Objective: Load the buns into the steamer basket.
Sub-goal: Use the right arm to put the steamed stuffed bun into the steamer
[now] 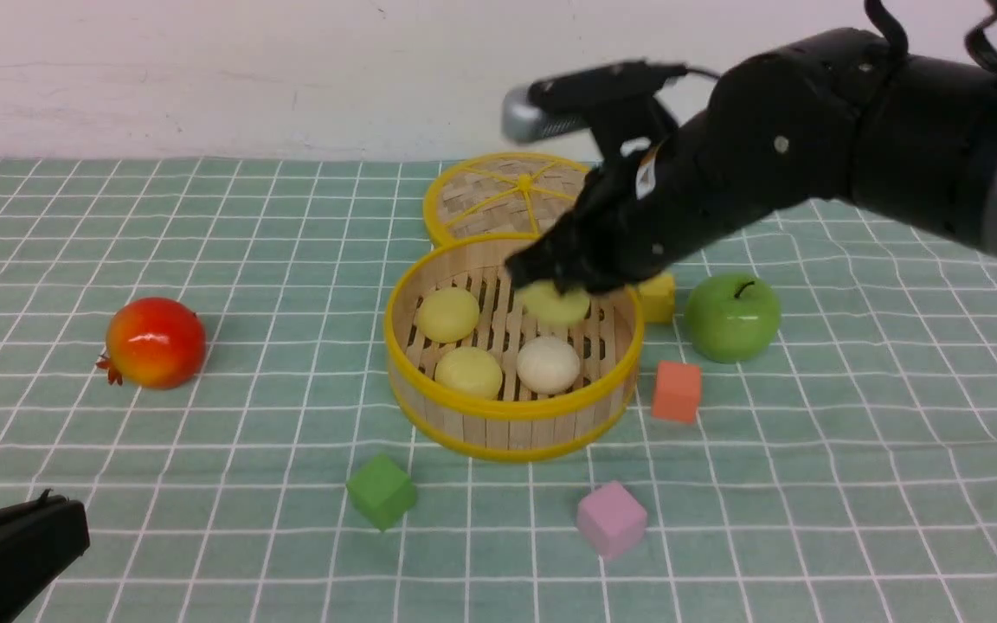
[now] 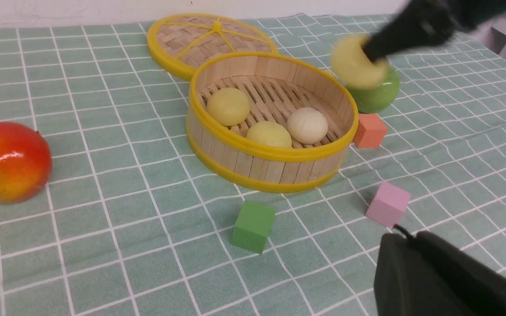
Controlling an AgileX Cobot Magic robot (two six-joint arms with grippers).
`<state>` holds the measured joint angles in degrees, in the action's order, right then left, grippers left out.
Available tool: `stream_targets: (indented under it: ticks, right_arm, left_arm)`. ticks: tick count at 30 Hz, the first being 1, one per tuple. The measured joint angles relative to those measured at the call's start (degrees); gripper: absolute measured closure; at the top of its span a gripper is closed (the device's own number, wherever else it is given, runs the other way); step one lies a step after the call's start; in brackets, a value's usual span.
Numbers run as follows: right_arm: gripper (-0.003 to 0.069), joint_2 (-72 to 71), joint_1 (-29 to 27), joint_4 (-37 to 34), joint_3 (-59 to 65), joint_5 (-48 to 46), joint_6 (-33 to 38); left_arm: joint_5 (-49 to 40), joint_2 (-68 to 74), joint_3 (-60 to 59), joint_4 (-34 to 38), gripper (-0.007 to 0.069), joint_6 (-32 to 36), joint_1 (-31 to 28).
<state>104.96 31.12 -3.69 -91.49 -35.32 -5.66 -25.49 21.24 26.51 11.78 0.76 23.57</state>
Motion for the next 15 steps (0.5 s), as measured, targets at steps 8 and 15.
stream_targets:
  ticks: [8, 15]
  right_arm:
    - [0.065, 17.07, -2.71, -0.07, -14.65, 2.5, 3.47]
    - [0.057, 25.64, -2.75, 0.77, -21.15, 3.97, 4.22]
  left_arm:
    - [0.0, 0.0, 0.0, 0.0, 0.0606, 0.0, 0.0]
    - [0.0, 0.0, 0.0, -0.11, 0.0604, 0.0, 0.0]
